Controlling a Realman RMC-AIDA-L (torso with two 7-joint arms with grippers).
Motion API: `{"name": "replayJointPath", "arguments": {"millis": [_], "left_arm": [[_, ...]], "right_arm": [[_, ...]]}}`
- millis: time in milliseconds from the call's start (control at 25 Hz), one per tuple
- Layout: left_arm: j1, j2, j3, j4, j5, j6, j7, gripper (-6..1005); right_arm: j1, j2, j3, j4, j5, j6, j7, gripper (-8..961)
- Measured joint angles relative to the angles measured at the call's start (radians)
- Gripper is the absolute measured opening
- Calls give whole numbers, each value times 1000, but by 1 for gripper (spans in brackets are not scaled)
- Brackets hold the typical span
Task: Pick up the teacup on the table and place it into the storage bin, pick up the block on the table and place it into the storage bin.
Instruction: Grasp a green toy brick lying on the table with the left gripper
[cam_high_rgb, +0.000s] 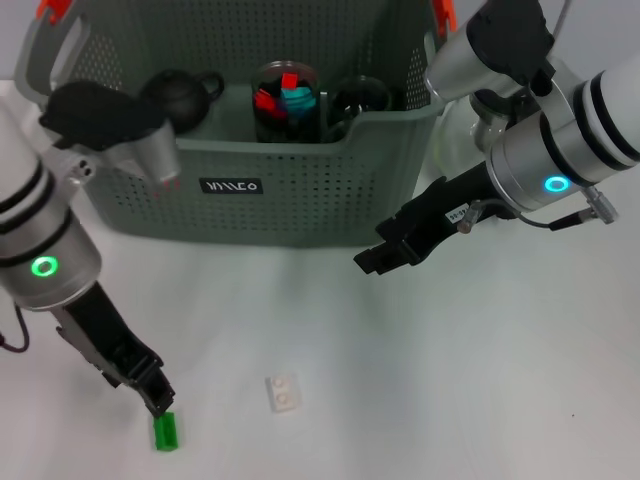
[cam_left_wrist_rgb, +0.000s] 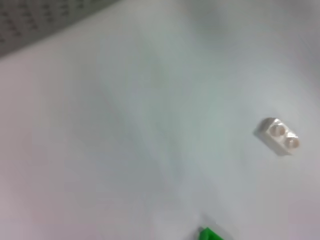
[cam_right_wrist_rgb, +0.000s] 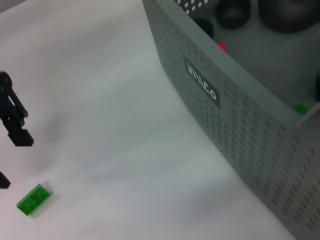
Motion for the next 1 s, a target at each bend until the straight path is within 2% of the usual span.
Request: {"name": "replayJointPath", "arguments": {"millis": [40,120,560,1000], "left_arm": [[-13,-12,0,16,29,-2,-22,600],[-30,-16,9,47,45,-10,-72,600],[-50,-20,21,159,38,-67,-237,600],[-87,-23,-21,320,41,-157,-266,600]], "right_arm": [[1,0,0,-2,0,0,-1,559],[2,0,0,-4,0,0,-3,560],[-4,0,1,-5,0,-2,-14,559],[-7,-2,1,0,0,-2,-34,560]]}}
